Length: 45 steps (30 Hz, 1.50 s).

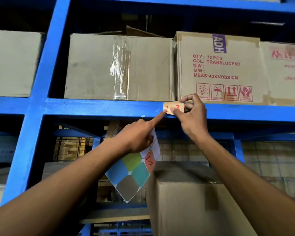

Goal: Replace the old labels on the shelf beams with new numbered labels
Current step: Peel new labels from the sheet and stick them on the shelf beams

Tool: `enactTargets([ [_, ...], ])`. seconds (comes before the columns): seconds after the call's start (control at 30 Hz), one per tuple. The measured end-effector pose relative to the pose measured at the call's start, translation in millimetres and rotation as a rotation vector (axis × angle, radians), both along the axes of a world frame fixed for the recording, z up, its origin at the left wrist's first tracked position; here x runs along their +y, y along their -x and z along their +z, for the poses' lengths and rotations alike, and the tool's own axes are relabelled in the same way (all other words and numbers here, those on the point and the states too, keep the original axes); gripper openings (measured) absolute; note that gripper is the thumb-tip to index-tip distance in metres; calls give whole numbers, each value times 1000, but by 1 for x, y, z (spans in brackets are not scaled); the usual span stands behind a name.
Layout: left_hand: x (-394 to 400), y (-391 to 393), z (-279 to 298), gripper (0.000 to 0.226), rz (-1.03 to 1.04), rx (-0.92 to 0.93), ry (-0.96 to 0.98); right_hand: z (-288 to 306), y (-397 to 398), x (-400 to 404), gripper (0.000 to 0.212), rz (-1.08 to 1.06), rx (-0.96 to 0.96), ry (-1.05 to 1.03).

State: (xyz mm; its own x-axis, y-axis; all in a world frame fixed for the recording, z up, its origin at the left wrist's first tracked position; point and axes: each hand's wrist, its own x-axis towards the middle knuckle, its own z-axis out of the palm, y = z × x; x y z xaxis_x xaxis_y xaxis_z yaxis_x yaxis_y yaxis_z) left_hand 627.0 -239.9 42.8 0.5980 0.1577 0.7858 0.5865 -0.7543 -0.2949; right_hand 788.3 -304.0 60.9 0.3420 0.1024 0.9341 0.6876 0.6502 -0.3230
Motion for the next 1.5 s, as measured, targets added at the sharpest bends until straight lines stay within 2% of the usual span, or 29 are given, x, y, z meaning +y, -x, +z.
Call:
enactTargets([
  [0.33, 6, -9, 0, 89, 151, -6, -38, 2, -1, 5, 33, -44, -40, 15],
  [0.5, 5, -9, -2, 86, 226, -28, -128, 2, -2, 7, 32, -70, -38, 1],
  [0.67, 6, -9, -4, 88, 234, -31, -143, 2, -5, 7, 31, -96, -56, 11],
  [0.9, 7, -10, -3, 89, 240, -26, -125, 5, -1, 4, 30, -301, -139, 47],
  [1.1, 4, -10, -2, 90, 245, -17, -98, 13, 4, 0, 34, -561, -211, 65],
  [1.27, 1, -9, -1, 91, 267, -1, -73, 15, -14, -7, 32, -431, -89, 158],
  [1.4, 1, -10, -4, 93, 268, 8, -57, 7, -29, -14, 27, -411, -51, 114],
  [1.5, 0, -12, -4, 94, 270, 11, -44, -10, -28, -14, 33, -480, -236, 22],
])
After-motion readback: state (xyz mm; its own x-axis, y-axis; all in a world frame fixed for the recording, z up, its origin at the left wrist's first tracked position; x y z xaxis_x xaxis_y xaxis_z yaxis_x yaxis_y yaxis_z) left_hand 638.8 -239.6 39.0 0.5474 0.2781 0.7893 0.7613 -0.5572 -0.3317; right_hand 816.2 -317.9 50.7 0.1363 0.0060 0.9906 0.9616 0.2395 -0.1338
